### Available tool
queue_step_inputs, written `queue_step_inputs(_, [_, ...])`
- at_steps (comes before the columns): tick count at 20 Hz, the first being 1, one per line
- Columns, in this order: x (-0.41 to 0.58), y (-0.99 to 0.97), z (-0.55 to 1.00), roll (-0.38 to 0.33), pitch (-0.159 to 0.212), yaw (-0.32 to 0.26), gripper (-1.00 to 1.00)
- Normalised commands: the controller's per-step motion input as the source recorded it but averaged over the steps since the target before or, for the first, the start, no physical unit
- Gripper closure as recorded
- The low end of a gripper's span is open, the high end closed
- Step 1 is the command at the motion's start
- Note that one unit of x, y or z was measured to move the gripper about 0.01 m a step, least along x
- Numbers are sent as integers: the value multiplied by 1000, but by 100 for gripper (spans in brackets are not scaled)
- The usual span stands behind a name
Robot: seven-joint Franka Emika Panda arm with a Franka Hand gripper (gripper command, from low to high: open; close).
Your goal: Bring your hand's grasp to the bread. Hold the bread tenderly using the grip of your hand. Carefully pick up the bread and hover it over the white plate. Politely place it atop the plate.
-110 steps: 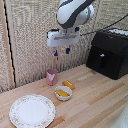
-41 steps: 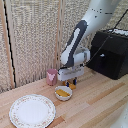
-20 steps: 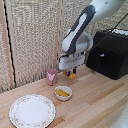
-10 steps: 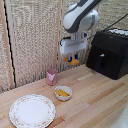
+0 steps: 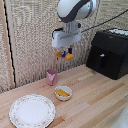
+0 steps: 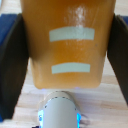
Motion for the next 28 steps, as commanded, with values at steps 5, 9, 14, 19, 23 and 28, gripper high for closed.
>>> queue_step_inputs(5, [50,933,-158,-24,-11,1,100])
queue_step_inputs(9, [22,933,-365,-22,-24,5,100])
queue_step_inputs(14, [0,882,-559,-34,-25,30,100])
queue_step_inputs(19, [-31,766,-585,-26,-3,73,100])
queue_step_inputs(23, [18,499,-586,-110,-29,53,100])
queue_step_inputs(28, [122,249,-431,-111,-49,32,100])
